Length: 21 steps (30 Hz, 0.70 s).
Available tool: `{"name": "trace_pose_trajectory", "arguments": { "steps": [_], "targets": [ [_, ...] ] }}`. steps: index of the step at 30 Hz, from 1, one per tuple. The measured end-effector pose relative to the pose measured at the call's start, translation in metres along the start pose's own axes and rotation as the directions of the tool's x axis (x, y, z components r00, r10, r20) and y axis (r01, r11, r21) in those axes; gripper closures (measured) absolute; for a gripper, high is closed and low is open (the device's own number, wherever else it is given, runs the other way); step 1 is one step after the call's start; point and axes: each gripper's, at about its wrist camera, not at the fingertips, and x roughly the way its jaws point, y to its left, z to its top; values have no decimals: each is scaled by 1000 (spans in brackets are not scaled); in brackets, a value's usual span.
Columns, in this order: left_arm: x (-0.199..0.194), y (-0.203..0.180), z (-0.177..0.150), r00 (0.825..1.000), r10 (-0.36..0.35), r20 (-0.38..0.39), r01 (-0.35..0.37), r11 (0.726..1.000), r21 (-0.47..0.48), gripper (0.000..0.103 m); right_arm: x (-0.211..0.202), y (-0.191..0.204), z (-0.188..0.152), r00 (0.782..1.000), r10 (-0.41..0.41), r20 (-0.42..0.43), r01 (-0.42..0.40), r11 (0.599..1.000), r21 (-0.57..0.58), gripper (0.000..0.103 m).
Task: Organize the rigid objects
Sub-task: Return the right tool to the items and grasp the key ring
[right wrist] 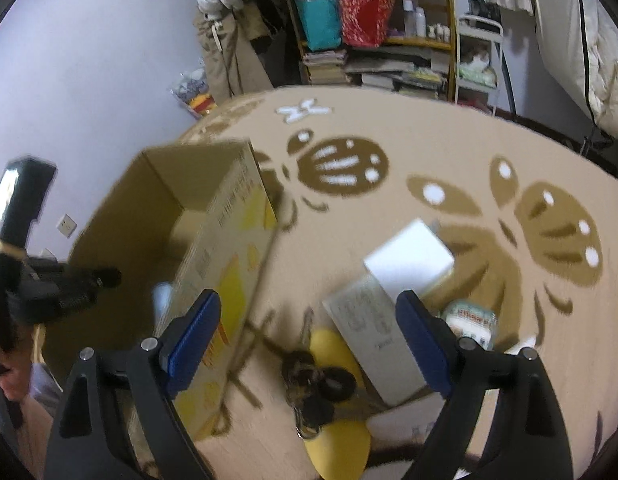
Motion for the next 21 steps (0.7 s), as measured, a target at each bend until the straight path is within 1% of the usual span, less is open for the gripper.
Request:
{"name": "trace_pose_trajectory", "arguments": {
  "steps": [7, 10, 11, 14, 17, 21],
  "targets": [
    [0, -2, -2, 1000, 5, 1, -5, 1000, 4, 91, 18, -6, -27, 997, 8, -74, -7, 1000, 19, 10],
    [-1, -3, -2, 1000, 7, 2, -7, 1000, 6, 91, 23, -6, -34, 995, 11, -96, -9, 1000, 22, 17],
    [-1, -3, -2, 1000, 8, 1, -8, 1000, 7, 91, 27, -6, -37, 994, 16, -111, -13, 1000, 27, 21],
    [-1, -3, -2, 1000, 7, 1, -7, 1000, 6, 91, 37, -7, -44, 988, 32, -152, -26, 999, 43, 39],
    [-1, -3, -2, 1000, 8, 1, -8, 1000, 7, 91, 45, -7, -51, 985, 24, -170, -17, 999, 40, 39],
    [-1, -3, -2, 1000, 6, 1, -6, 1000, 5, 91, 47, -3, -53, 987, 6, -161, -4, 1000, 16, 39]
  ]
}}
